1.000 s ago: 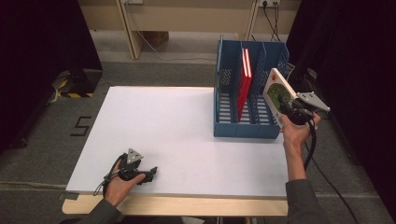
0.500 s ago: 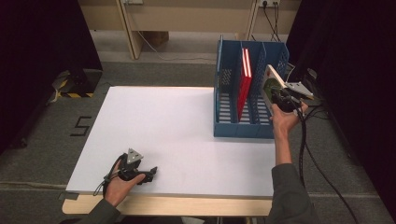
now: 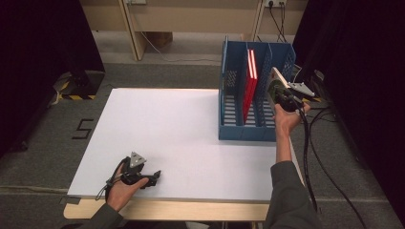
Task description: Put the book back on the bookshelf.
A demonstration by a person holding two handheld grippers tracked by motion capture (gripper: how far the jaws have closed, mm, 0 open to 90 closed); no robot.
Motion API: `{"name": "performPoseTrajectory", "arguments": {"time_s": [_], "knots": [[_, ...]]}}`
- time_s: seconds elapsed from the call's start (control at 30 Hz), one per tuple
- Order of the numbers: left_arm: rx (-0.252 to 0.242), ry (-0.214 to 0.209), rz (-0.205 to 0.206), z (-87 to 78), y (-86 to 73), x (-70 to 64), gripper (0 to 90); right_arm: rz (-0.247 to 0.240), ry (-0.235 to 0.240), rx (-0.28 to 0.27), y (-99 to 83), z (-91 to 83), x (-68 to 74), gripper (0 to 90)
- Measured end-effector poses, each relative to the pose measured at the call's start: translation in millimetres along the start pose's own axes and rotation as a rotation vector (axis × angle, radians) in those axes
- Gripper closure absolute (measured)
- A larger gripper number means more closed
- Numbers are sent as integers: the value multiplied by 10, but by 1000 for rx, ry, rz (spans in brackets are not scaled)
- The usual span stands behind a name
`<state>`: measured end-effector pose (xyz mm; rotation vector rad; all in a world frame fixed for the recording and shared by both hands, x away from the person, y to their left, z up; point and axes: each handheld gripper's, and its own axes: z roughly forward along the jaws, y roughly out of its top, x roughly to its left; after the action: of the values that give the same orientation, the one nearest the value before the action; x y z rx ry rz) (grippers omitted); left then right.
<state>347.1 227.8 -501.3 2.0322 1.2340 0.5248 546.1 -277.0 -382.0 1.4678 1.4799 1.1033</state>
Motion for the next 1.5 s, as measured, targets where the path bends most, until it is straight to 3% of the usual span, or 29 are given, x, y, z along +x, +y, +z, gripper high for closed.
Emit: {"name": "performPoseTrajectory", "arguments": {"time_s": [0.53,0.7,1.5], "knots": [[0,0,-1,1,1,-1,137,-1,31,39,-97,146,145,760],[1,1,-1,0,1,-2,138,-22,20,57,-111,194,181,760],[3,3,-1,-2,3,-7,139,-29,33,159,-78,274,156,754]]}}
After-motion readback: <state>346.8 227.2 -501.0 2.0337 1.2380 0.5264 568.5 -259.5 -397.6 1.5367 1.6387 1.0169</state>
